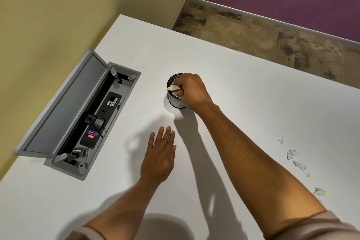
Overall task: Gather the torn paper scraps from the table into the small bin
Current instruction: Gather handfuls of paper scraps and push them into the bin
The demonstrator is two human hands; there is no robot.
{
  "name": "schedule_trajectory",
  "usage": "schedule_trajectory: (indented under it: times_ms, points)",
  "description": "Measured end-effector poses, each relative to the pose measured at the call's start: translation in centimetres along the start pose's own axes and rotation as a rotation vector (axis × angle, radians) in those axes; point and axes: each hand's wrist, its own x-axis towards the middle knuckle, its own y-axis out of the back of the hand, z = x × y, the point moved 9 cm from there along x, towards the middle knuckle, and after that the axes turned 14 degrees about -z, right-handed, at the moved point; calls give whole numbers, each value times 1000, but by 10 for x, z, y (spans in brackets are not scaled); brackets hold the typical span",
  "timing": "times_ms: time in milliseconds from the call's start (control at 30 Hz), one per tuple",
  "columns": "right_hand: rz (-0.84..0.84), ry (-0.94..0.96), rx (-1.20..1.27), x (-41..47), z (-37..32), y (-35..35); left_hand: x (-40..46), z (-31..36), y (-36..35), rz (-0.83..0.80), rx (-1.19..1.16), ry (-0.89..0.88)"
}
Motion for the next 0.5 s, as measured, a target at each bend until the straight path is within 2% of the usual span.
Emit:
schedule_trajectory:
  times_ms: [200, 367, 500]
  points:
    - [24, 40, 51, -3, 3, 9, -1, -1, 0, 2, 11, 6]
    - [68, -70, 71, 1, 13, 10, 0, -1, 0, 1, 8, 5]
    - [16, -123, 65, 9, 15, 0, -1, 0, 0, 16, -3, -5]
